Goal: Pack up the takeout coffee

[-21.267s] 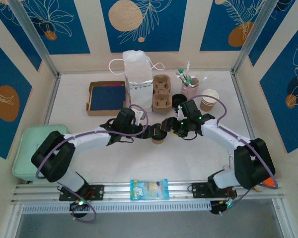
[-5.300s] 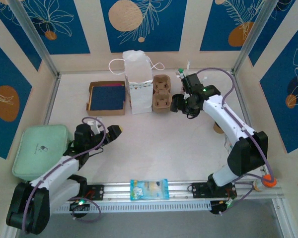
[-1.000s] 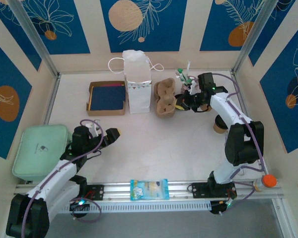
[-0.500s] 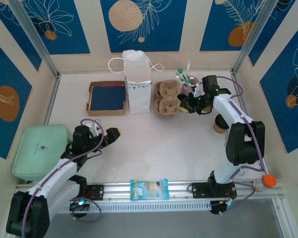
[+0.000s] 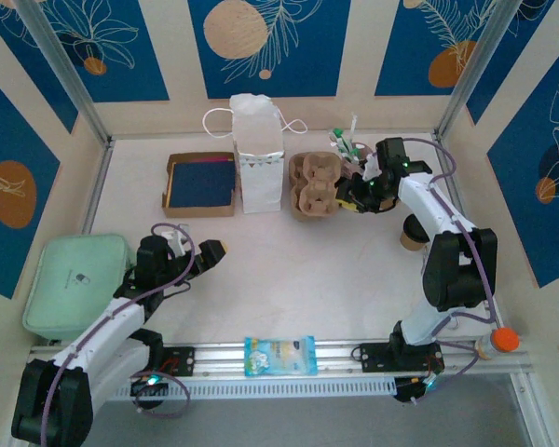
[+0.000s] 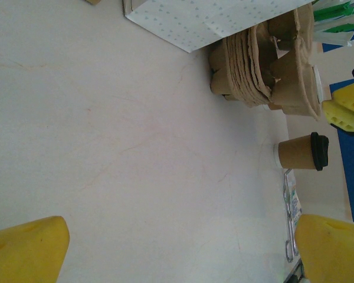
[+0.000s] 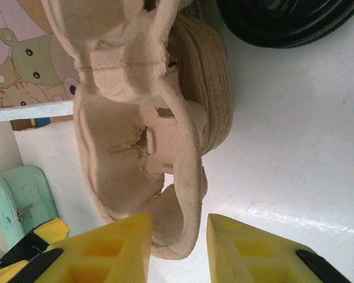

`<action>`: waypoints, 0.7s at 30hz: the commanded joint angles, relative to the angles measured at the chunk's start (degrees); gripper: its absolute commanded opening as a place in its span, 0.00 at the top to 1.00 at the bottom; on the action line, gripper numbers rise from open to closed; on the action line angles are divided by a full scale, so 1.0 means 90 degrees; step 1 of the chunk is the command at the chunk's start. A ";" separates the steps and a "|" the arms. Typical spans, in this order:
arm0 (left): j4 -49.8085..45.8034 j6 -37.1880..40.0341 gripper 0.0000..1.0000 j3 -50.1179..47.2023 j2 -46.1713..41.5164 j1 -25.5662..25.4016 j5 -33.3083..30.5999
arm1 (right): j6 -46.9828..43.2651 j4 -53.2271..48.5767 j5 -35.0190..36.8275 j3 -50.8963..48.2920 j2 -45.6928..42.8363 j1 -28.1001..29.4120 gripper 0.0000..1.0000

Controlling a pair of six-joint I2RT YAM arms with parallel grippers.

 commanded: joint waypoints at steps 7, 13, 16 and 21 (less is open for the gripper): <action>0.0074 0.0059 0.02 0.0103 -0.0031 0.0079 -0.0044 | -0.0101 -0.0701 0.1043 0.0612 -0.0369 0.0331 0.57; 0.0079 0.0082 0.02 0.0122 -0.0005 0.0081 -0.0062 | -0.0090 -0.1459 0.2312 0.1596 -0.0147 0.0875 0.46; 0.0074 0.0073 0.02 0.0123 -0.0012 0.0076 -0.0051 | -0.0072 -0.1851 0.2788 0.2246 0.0214 0.1124 0.46; -0.0062 0.0125 0.02 0.0132 -0.0114 0.0082 -0.0075 | -0.0062 -0.2620 0.3434 0.3474 0.1127 0.1477 0.46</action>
